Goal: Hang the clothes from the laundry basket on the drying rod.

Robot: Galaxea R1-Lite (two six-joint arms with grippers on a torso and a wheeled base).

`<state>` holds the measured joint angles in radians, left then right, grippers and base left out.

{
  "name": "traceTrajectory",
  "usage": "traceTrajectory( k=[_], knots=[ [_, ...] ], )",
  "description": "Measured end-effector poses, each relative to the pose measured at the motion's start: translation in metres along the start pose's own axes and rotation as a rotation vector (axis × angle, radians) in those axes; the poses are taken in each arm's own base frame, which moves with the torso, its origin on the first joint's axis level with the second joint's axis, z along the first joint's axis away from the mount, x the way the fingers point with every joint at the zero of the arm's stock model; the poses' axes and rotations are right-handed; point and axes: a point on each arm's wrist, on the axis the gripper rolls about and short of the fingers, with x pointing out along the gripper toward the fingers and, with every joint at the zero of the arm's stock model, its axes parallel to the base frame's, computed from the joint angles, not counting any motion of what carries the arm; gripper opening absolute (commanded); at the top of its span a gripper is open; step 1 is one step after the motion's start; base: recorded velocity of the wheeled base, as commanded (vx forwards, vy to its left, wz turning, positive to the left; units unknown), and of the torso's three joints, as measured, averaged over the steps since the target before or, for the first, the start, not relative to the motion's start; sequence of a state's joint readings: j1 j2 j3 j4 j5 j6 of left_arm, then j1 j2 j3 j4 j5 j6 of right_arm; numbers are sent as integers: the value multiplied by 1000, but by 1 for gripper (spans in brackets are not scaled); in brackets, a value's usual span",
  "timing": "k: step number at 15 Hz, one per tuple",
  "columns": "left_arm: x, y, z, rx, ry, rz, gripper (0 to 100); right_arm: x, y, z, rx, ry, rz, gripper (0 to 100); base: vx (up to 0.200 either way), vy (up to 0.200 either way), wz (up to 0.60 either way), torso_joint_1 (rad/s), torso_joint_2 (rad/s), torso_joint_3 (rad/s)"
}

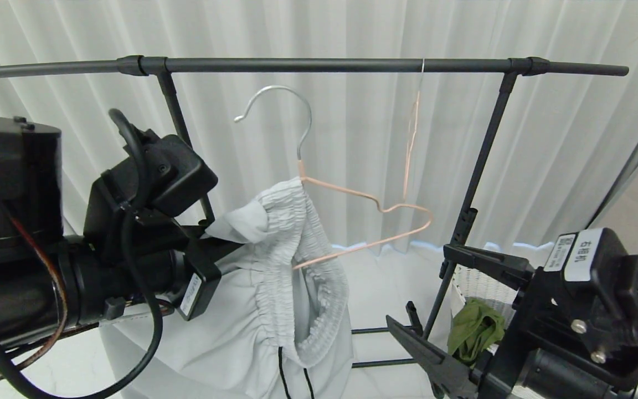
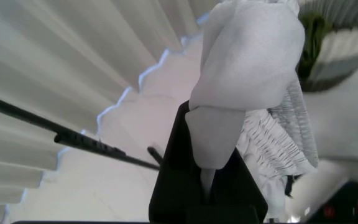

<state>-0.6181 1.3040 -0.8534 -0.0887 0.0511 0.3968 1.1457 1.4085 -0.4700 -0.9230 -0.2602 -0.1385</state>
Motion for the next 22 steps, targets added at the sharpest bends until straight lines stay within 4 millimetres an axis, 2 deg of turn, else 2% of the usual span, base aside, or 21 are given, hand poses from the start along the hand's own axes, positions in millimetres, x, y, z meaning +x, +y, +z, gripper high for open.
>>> traceTrajectory(
  k=[3,5,8,10,13,16,17,22],
  knots=[
    [-3,3,6,-13,-48,38,0,15,8,2,109,6,18,100,0,0,0,0,0,0],
    [-5,6,11,-29,-78,69,0,33,13,7,194,10,17,100,0,0,0,0,0,0],
    [-9,6,23,-92,-127,74,0,55,17,0,310,50,-1,100,0,0,0,0,0,0],
    [-13,4,27,-90,-147,66,0,69,14,-6,357,65,-30,100,0,0,0,0,0,0],
    [-18,0,30,-81,-167,44,0,90,-7,-23,392,102,-128,100,0,0,0,0,0,0],
    [-20,-3,32,-72,-179,30,0,100,-17,-36,387,134,-201,100,0,0,0,0,0,0],
    [-21,-3,32,-69,-183,29,0,102,-18,-39,384,140,-226,0,0,0,0,0,0,0],
    [-20,-5,28,-55,-171,25,0,102,-23,-45,368,154,-312,0,0,0,0,0,0,0]
  ],
)
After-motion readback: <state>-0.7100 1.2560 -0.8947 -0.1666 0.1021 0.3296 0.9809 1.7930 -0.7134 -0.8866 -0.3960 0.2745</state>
